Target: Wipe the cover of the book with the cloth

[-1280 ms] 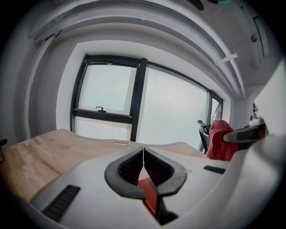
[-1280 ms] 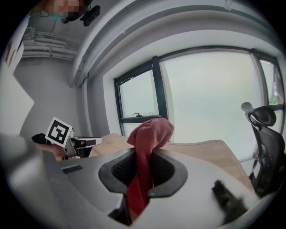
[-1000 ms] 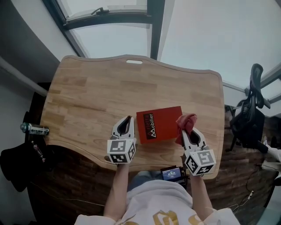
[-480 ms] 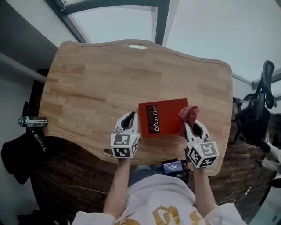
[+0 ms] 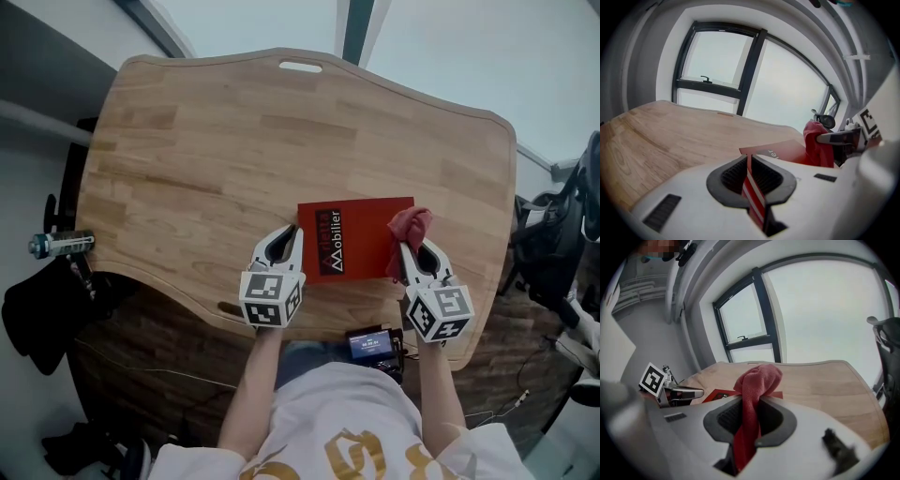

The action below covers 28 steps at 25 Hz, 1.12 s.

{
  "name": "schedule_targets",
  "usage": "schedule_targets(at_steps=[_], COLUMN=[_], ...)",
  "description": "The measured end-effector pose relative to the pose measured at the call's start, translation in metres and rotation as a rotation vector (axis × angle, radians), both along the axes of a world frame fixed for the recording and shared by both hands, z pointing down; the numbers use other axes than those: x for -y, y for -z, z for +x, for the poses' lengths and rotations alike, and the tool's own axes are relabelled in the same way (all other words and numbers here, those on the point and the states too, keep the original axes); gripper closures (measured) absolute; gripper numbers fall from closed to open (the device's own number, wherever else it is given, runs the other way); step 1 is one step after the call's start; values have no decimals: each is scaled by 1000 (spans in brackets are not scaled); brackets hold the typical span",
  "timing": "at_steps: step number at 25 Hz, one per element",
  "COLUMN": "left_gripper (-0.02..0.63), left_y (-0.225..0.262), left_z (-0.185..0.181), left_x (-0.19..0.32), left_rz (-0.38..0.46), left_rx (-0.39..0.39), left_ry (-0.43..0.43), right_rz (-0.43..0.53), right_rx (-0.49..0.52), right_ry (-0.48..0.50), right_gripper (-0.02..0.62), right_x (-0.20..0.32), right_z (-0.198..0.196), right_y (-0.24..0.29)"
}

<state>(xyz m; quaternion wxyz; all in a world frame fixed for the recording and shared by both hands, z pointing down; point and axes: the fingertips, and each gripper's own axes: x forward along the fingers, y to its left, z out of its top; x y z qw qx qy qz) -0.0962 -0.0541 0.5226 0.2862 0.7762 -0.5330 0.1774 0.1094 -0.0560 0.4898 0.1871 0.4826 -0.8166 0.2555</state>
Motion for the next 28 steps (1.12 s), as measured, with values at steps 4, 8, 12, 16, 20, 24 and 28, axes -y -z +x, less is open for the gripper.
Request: schedule_targets(at_steps=[4, 8, 12, 16, 20, 24, 28], left_gripper=[521, 482, 474, 474, 474, 502, 506], left_y=[-12, -21, -20, -22, -24, -25, -28], left_z=[4, 7, 5, 7, 8, 10, 10], left_x=[1, 1, 4, 5, 3, 3, 3], left_rz=[-41, -80, -75, -82, -96, -116, -139], left_rx=[-10, -22, -48, -98, -151, -220, -277], left_ry=[-1, 10, 20, 25, 45, 42, 37], right_rz=[-24, -48, -63, -75, -114, -145, -163], right_rx=[0, -5, -5, -34, -97, -129, -139], right_ry=[10, 15, 17, 28, 29, 39, 35], right_gripper=[526, 526, 526, 526, 526, 526, 526], right_x=[8, 15, 22, 27, 28, 31, 31], right_z=[1, 3, 3, 4, 4, 2, 1], right_y=[-12, -23, -30, -36, -42, -47, -50])
